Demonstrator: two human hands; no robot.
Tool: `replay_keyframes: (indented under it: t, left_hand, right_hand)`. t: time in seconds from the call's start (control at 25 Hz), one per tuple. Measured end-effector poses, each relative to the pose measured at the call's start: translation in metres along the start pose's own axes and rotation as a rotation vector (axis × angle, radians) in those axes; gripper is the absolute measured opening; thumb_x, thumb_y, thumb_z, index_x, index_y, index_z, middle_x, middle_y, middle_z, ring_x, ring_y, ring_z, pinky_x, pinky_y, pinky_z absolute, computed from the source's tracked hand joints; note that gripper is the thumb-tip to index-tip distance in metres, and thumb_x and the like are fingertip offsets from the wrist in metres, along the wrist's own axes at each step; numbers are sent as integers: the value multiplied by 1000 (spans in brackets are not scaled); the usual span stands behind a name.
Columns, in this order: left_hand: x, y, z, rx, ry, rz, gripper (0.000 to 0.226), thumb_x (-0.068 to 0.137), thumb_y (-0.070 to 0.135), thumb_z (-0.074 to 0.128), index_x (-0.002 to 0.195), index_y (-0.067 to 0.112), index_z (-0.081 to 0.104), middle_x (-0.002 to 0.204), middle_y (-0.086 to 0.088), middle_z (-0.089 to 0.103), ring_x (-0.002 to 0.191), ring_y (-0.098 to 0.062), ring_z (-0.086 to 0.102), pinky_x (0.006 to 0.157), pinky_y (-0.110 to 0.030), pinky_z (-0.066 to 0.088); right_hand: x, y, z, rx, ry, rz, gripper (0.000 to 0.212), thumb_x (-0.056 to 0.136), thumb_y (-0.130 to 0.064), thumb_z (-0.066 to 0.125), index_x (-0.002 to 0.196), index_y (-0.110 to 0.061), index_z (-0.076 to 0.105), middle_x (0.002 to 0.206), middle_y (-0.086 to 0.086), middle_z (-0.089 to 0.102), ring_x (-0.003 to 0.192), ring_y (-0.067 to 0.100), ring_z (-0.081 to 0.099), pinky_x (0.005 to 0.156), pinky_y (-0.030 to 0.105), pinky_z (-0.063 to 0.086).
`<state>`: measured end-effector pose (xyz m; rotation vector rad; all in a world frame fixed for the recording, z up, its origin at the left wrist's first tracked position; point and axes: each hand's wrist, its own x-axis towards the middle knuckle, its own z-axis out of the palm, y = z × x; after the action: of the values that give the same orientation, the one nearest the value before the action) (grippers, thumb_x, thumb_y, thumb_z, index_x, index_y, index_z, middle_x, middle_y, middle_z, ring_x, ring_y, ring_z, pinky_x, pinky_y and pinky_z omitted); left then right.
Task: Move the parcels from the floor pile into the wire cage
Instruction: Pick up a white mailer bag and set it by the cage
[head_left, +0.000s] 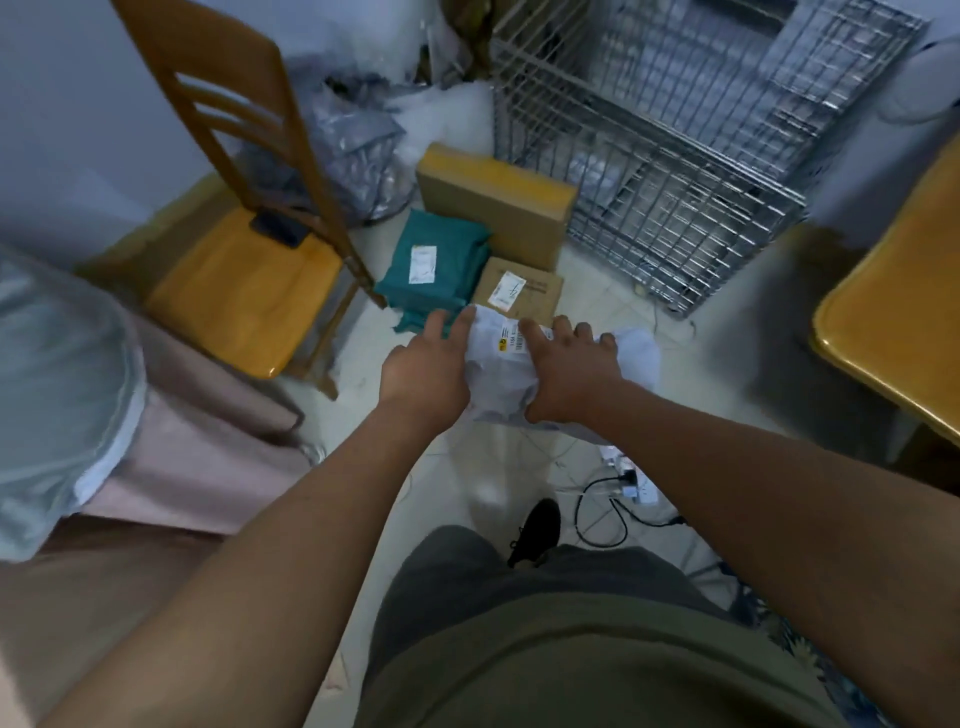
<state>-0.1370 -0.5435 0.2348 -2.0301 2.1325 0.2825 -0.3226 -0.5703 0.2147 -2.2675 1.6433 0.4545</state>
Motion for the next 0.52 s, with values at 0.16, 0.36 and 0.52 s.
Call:
replay_keyframes:
  t: [0.16, 0.36, 0.52]
  left_hand:
    - [46, 22, -7, -25, 3, 91, 79, 91, 22, 63, 156, 26, 18, 149, -8, 38, 102, -33, 65, 79, -44, 54]
    - [104, 29, -9, -1, -66, 184, 79, 90, 15, 58, 157, 24, 18, 152, -7, 35, 105, -31, 62, 74, -38, 48]
    - [173, 26, -11, 25, -113, 275, 72, 94, 13, 55, 156, 24, 19, 156, -6, 32, 108, -32, 63, 73, -36, 43]
  right_hand:
    - [27, 39, -17, 38, -3, 76, 112, 66, -58, 77, 156, -28, 17, 143, 16, 39, 127, 39, 44, 103, 56, 37]
    - [69, 74, -23, 60, -52, 163, 112, 67, -59, 76, 156, -28, 16, 144, 16, 38, 129, 39, 43, 104, 57, 37]
    - [118, 97, -30, 104, -127, 265, 115, 66, -59, 77, 156, -29, 13, 145, 15, 36, 131, 39, 41, 106, 57, 35]
